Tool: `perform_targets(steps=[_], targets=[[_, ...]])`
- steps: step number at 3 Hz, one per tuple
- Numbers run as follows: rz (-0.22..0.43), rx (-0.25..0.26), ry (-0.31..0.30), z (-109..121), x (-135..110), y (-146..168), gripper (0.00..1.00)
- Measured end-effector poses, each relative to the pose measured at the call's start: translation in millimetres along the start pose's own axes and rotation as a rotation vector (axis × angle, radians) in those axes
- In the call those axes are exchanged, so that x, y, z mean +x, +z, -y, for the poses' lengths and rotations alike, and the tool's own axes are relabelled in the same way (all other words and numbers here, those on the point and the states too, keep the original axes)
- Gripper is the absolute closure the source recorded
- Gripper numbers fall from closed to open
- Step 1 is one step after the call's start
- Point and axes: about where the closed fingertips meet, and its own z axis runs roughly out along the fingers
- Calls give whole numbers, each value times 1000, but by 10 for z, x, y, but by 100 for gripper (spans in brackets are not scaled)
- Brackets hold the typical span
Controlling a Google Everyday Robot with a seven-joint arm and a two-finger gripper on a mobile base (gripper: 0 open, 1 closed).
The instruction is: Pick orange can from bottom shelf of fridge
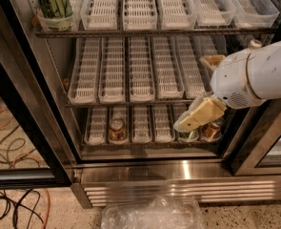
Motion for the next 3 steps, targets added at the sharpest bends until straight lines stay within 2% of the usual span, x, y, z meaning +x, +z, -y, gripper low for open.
perform_targets(steps=[1,2,3], targets=[[29,-3,51,-27,-21,13,0],[97,14,130,-300,-35,135,0],[167,38,237,-669,288,524,0]])
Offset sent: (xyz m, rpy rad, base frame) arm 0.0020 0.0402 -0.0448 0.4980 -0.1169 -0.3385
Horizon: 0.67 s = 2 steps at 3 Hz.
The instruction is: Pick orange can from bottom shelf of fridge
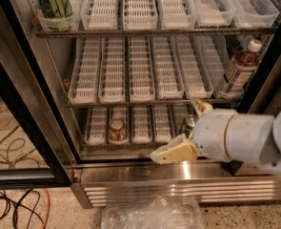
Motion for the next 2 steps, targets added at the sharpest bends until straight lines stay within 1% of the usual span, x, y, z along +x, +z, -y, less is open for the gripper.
perform_targets(steps=[1,2], targets=[[77,66,129,-113,348,236,0],[129,139,185,-14,280,223,0]])
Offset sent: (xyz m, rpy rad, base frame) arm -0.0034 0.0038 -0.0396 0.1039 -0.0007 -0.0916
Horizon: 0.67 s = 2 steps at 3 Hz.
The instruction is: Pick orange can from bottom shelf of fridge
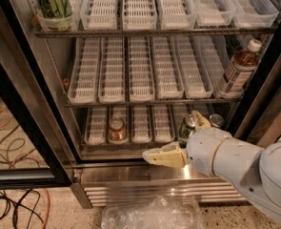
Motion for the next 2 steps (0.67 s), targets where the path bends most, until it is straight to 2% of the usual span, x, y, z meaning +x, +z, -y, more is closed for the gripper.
perform_targets(steps=[1,2], targets=[[-1,1,-1,-6,-11,-2,0],[39,49,9,35,-33,-1,0]])
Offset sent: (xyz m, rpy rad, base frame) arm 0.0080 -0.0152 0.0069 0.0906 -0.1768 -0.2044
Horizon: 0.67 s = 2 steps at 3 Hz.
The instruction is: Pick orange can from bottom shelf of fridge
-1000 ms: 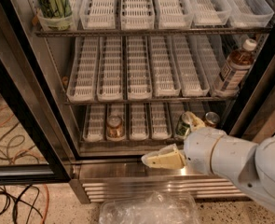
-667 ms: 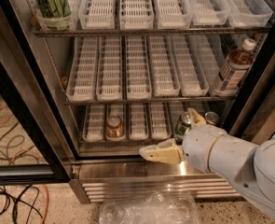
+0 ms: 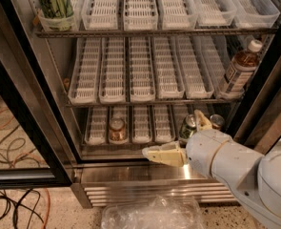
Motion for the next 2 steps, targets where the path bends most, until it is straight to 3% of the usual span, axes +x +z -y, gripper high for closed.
perform_targets(steps=[1,2], targets=[[66,137,32,292,198,-78,0],[88,278,-78,454,486,-255,0]])
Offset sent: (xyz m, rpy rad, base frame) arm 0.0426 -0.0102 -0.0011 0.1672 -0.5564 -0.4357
